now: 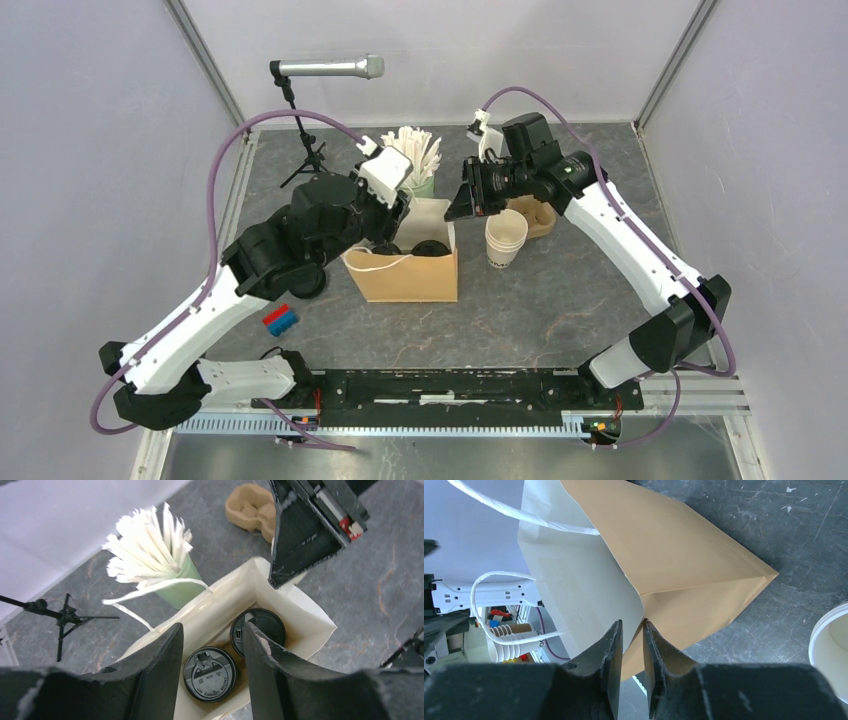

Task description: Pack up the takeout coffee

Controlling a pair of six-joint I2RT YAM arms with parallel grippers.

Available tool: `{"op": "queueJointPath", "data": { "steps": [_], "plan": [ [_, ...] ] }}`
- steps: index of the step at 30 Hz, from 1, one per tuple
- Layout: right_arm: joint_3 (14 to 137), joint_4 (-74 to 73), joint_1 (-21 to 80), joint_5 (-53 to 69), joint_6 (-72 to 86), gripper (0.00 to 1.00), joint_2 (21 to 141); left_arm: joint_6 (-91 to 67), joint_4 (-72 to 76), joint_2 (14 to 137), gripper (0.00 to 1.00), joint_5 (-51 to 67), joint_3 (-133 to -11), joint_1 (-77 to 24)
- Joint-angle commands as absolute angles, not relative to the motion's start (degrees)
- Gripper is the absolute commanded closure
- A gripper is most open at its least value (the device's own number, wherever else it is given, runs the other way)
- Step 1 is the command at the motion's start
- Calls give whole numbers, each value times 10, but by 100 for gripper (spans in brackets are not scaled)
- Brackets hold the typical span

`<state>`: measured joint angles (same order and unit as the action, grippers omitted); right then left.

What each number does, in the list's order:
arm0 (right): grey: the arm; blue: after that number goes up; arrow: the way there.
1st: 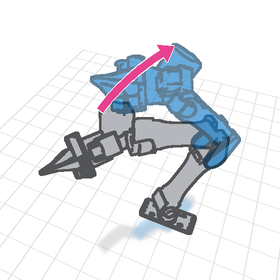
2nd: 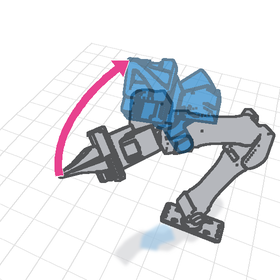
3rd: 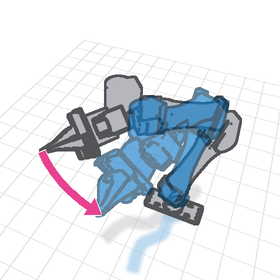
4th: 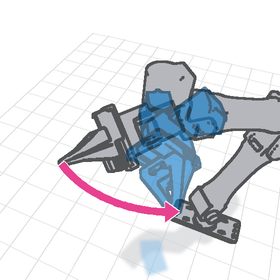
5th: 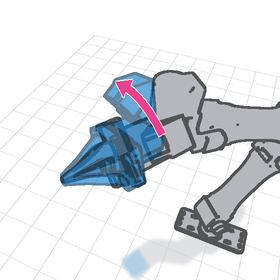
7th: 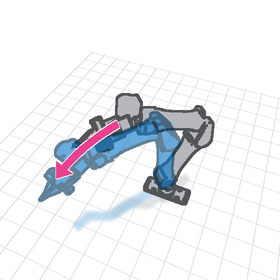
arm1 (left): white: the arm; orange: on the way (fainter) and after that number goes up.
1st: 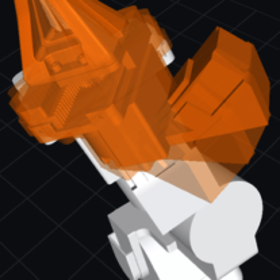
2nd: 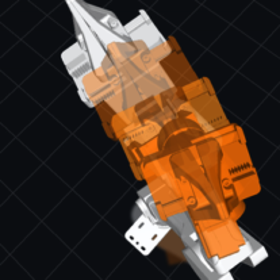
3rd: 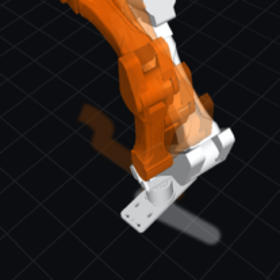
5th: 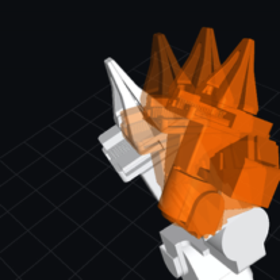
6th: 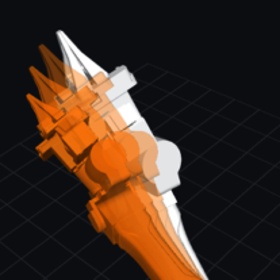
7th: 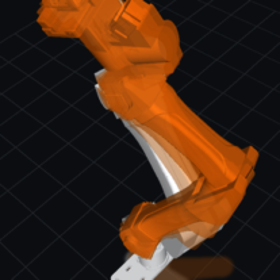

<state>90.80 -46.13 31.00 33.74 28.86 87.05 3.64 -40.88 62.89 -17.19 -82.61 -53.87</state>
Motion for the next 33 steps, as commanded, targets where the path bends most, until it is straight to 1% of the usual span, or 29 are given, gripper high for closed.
{"op": "queueJointPath", "data": {
  "steps": [1, 3, 7, 11, 14, 15, 16, 18, 19, 22, 25, 28, 30, 33],
  "plan": [
    [954, -448, 308, 319, 281, 72, 878, 7, -384, 631, 44, -239, -869, -541],
    [975, -451, 307, 305, 275, 69, 882, 9, -382, 629, 42, -258, -876, -538],
    [986, -447, 302, 275, 271, 56, 879, 6, -409, 643, 40, -293, -910, -524],
    [971, -422, 295, 253, 267, 53, 868, -23, -448, 657, 37, -329, -938, -494],
    [960, -381, 290, 225, 248, 51, 861, -46, -460, 650, 30, -347, -946, -456],
    [957, -365, 287, 206, 241, 50, 860, -53, -463, 646, 25, -350, -946, -441],
    [957, -343, 283, 189, 236, 50, 861, -60, -468, 643, 21, -354, -946, -429],
    [950, -287, 280, 162, 212, 48, 866, -76, -483, 638, 8, -361, -948, -411],
    [950, -263, 279, 146, 200, 46, 871, -84, -496, 636, 1, -362, -949, -403],
    [954, -203, 274, 114, 171, 42, 904, -117, -536, 630, 0, -361, -947, -388],
    [964, -162, 268, 103, 157, 42, 947, -173, -573, 608, 0, -362, -931, -371],
    [987, -147, 263, 109, 160, 43, 993, -215, -586, 576, 0, -330, -900, -342],
    [1007, -151, 262, 111, 160, 47, 1023, -236, -604, 560, 0, -315, -879, -315],
    [1016, -142, 262, 115, 161, 56, 1050, -245, -621, 543, 0, -300, -847, -274]
  ]
}}
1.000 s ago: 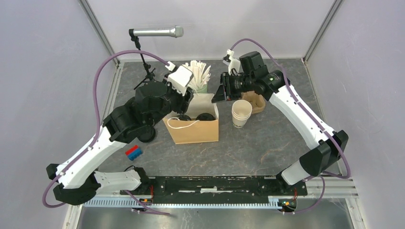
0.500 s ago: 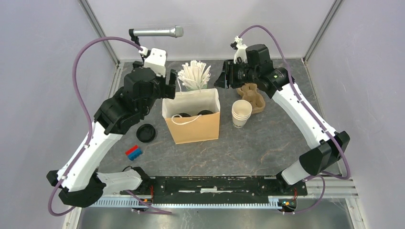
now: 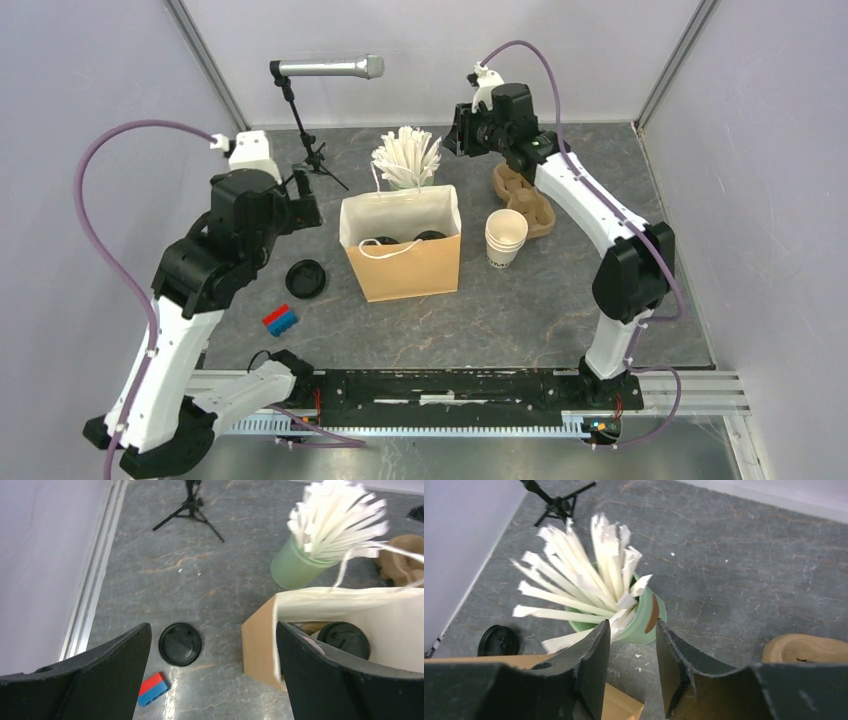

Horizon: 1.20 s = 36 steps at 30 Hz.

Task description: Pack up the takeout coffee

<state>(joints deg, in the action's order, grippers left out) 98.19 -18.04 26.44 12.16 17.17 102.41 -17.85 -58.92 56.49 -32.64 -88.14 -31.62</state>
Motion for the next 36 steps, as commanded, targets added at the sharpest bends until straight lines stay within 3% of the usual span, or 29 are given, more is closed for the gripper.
{"op": "queueJointPath", "data": {
  "steps": [1, 6, 14, 20, 30, 36],
  "plan": [
    [1015, -138, 262, 120, 164, 58, 1056, -245, -615, 535, 0, -289, -831, -260],
    [1015, -124, 262, 126, 187, 60, 1078, -236, -575, 509, 0, -237, -728, -208],
    [1009, -81, 262, 102, 207, 58, 1097, -188, -501, 432, 0, -170, -612, -205],
    [1025, -71, 262, 106, 219, 58, 1128, -177, -510, 412, 0, -170, -592, -205],
    [1061, -61, 262, 121, 226, 69, 1172, -166, -524, 420, 0, -143, -614, -206],
    [1091, -83, 261, 118, 229, 54, 1166, -182, -517, 420, 0, -129, -602, -205]
  ]
}}
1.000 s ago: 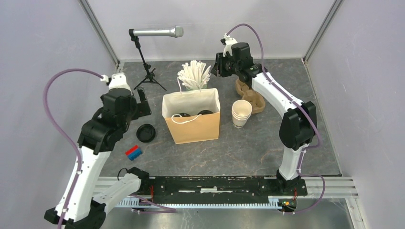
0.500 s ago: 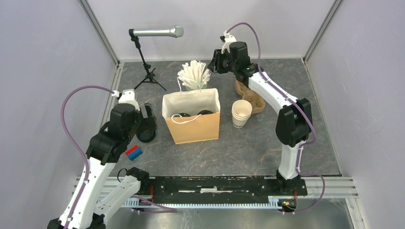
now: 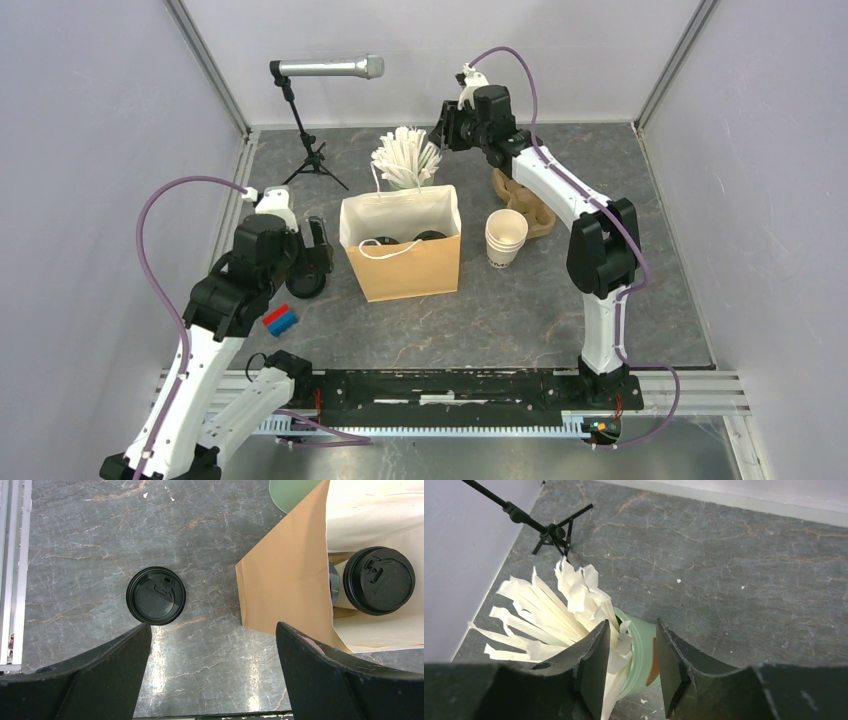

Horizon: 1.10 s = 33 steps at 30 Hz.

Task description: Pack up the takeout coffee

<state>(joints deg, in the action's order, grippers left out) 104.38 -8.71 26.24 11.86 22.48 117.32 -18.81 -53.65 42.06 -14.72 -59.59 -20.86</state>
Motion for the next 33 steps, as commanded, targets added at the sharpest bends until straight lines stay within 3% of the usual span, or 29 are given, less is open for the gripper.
{"op": "queueJointPath", "data": {
  "steps": [1, 12, 27, 33],
  "plan": [
    [1090, -87, 261, 119, 232, 54, 1162, -183, -516, 420, 0, -128, -601, -206],
    [1056, -88, 262, 147, 253, 62, 1151, -184, -510, 423, 0, -121, -599, -206],
    [1059, -130, 278, 114, 226, 56, 1149, -181, -510, 421, 0, -123, -599, -206],
    [1078, -152, 279, 107, 216, 75, 1144, -180, -505, 424, 0, -124, -597, -205]
  ]
}}
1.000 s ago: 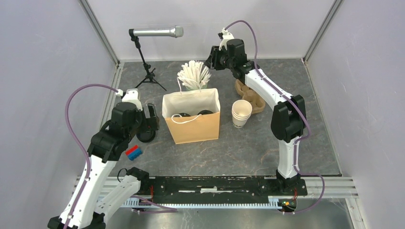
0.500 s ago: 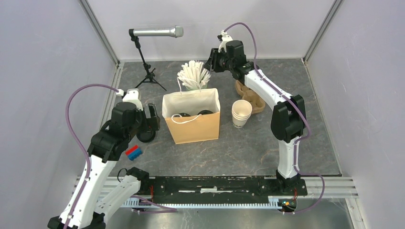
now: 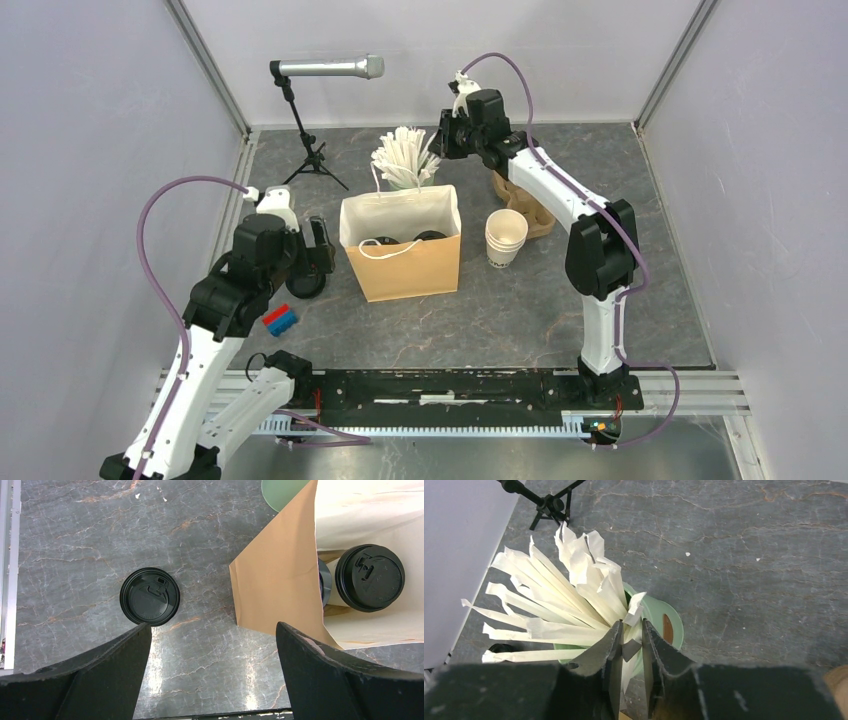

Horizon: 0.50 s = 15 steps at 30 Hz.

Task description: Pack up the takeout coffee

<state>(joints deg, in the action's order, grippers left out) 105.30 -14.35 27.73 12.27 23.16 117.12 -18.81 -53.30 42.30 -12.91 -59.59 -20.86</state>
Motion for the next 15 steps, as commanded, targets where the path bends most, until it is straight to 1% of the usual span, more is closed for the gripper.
{"op": "queueJointPath", "data": {
  "steps": [1, 6, 9, 12, 15],
  "plan": [
    [1085, -157, 279, 102, 213, 78, 1141, -179, -504, 424, 0, -124, -597, -205],
    [1121, -174, 278, 91, 197, 85, 1127, -167, -499, 433, 0, -124, -601, -205],
    [1117, -170, 278, 96, 197, 95, 1116, -164, -496, 442, 0, -122, -605, -206],
    [1119, -173, 278, 103, 200, 100, 1110, -166, -488, 446, 0, -117, -603, -205],
    [1126, -180, 277, 106, 199, 100, 1104, -167, -483, 448, 0, -112, -602, -205]
  ]
}}
